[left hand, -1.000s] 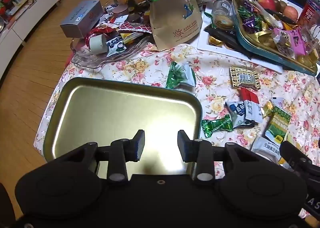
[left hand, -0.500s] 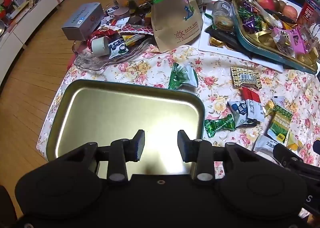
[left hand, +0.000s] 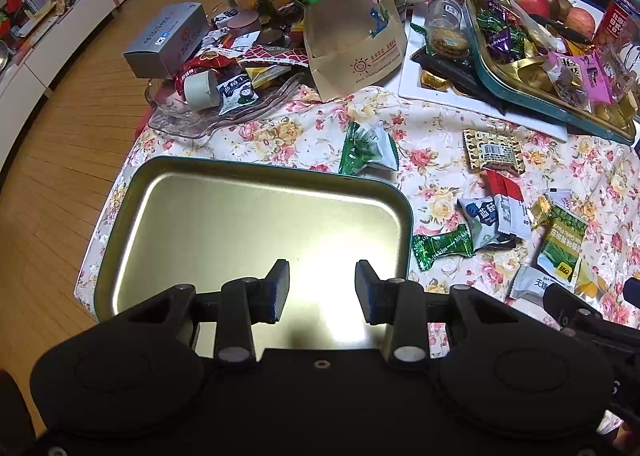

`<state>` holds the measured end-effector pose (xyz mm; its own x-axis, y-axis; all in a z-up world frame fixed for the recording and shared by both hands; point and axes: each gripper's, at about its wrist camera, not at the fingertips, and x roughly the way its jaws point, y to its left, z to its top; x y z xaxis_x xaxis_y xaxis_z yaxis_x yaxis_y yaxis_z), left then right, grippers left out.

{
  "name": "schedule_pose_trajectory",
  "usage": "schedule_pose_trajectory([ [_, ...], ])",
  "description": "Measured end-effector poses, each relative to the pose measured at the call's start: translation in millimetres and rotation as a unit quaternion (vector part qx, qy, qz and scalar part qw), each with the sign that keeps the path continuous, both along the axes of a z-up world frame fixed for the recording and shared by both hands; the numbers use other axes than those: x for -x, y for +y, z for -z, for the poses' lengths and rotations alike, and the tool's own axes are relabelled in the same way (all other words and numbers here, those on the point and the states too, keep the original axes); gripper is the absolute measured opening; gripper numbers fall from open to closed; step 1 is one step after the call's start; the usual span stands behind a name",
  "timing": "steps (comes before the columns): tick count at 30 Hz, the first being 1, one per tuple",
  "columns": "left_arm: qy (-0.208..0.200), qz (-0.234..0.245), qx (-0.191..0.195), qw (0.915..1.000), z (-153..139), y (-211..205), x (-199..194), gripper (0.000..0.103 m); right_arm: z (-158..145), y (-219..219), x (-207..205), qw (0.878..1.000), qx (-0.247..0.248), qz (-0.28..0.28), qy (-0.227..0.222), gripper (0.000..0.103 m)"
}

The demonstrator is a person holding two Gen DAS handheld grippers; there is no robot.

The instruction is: Organize snacks

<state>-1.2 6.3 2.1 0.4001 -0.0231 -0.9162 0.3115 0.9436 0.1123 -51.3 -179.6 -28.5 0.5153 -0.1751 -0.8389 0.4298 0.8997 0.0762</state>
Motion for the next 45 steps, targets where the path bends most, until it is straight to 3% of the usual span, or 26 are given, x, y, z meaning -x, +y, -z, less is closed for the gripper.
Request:
schedule_pose_trajectory([
  [45, 0.007, 0.007, -0.005, 0.9999, 4.1, -1.9, 2.9, 0.046, 6.3, 0.2, -0.8, 1.000, -0.005, 0.001, 0.013, 0.091],
])
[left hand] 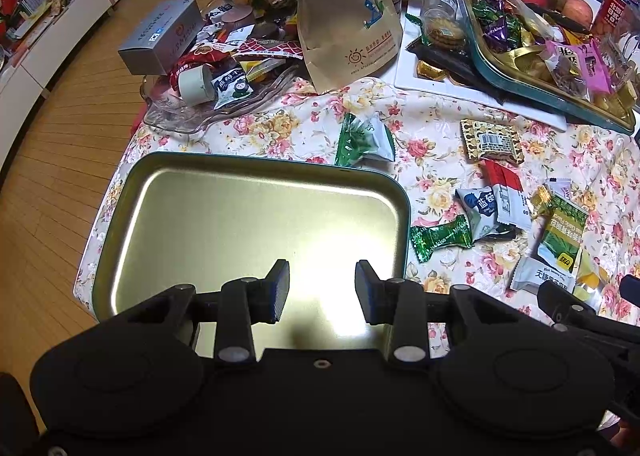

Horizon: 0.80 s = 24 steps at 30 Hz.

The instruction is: Organize snacks

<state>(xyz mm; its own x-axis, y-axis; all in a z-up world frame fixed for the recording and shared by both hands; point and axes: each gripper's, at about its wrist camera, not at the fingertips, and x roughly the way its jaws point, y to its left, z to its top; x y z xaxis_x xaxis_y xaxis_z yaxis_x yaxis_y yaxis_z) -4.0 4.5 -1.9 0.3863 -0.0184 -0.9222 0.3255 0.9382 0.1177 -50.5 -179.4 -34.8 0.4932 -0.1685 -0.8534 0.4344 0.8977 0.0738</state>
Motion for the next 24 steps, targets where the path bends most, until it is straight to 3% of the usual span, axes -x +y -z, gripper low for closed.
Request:
schedule_pose_trajectory([
  [15, 0.015, 0.008, 0.006, 0.9998, -0.9, -7.9, 0.5, 0.046, 8.2, -7.1, -1.5, 0.999, 0.011, 0.019, 0.027, 0.091],
  [24, 0.038, 0.017, 0.034, 0.9985, -3.5, -27.6, 1.9, 0.046, 26.0, -46.1, 10.6, 0.994, -0.039, 0.084, 0.062, 0.090],
])
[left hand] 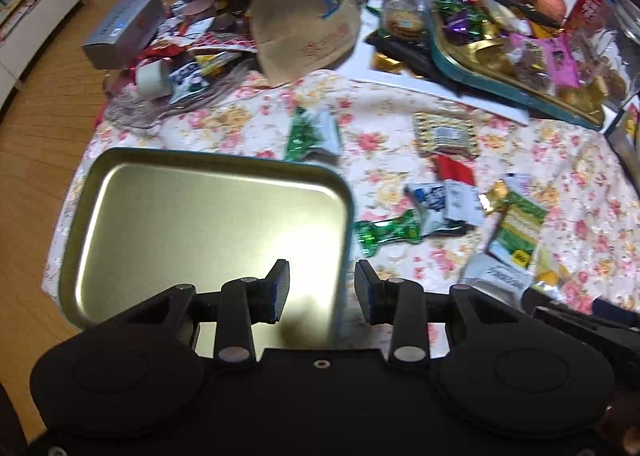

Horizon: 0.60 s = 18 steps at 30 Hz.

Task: Organize snacks
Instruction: 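Move the right tool to the yellow-white PASTA packet and grasp it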

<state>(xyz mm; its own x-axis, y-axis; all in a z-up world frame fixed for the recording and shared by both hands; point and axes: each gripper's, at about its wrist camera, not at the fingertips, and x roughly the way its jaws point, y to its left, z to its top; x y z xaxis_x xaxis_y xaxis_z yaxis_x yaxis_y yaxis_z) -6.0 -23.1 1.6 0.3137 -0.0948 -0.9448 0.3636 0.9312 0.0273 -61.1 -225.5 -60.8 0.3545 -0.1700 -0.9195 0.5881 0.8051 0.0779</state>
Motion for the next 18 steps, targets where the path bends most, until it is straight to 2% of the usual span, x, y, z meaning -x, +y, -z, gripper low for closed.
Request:
schedule_pose_trajectory([
  [7, 0.009, 0.020, 0.009, 0.9997, -0.8, -29.3, 8.0, 0.046, 9.4, -35.9, 22.3, 0.998, -0.032, 0.057, 0.004, 0.086],
  [12, 0.015, 0.040, 0.015, 0.9990, -2.8, -54.7, 16.2, 0.046, 10.6, -60.6, 41.8, 0.994, -0.018, 0.104, -0.006, 0.085],
  [15, 0.017, 0.052, 0.019, 0.9983, -5.1, -70.2, 21.4, 0.046, 12.3, -72.3, 48.2, 0.993, -0.008, 0.114, -0.001, 0.085],
  [18, 0.019, 0.061, 0.026, 0.9976, -8.8, -83.4, 26.5, 0.046, 11.8, -81.6, 56.2, 0.994, -0.018, 0.106, 0.001, 0.085],
])
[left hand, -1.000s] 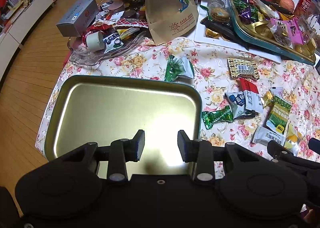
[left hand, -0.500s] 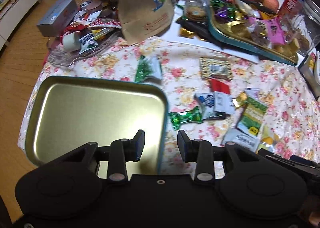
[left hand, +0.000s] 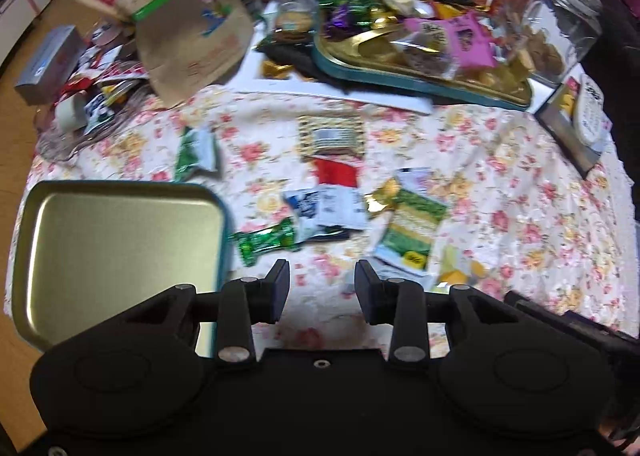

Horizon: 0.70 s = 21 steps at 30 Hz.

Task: Organize snacks
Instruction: 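Move the right tool to the yellow-white PASTA packet and grasp it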

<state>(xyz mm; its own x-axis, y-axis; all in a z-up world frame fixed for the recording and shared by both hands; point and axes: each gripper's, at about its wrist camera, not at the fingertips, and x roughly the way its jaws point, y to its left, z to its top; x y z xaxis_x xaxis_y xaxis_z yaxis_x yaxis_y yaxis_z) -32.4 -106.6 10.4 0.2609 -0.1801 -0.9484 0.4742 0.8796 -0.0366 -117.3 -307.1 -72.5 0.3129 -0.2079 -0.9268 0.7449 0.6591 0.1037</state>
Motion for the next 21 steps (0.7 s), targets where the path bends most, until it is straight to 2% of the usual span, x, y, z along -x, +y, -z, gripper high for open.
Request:
schedule_pose_trajectory([
  [4, -0.010, 0.011, 0.008, 0.9999, -7.7, -14.0, 6.8, 0.046, -2.1, -6.5, 2.9, 0.999, -0.020, -0.027, 0.000, 0.085],
  [10, -0.028, 0.016, 0.007, 0.9995, -12.5, -23.9, 11.2, 0.046, -7.2, -1.8, -12.4, 0.997, 0.009, -0.071, 0.007, 0.085],
  [14, -0.030, 0.010, -0.001, 0.9995, -8.8, -23.6, 8.2, 0.046, -5.0, 4.9, -24.5, 0.994, 0.032, -0.096, 0.035, 0.087],
  [17, -0.029, 0.003, -0.005, 0.9996, -6.4, -20.3, 4.7, 0.046, -2.9, 8.7, -26.4, 0.994, 0.060, -0.082, 0.050, 0.088],
  [21, -0.031, -0.006, -0.005, 0.9995, -6.8, -14.9, 1.9, 0.046, -3.7, 11.4, -25.1, 0.994, 0.074, -0.067, 0.032, 0.088],
])
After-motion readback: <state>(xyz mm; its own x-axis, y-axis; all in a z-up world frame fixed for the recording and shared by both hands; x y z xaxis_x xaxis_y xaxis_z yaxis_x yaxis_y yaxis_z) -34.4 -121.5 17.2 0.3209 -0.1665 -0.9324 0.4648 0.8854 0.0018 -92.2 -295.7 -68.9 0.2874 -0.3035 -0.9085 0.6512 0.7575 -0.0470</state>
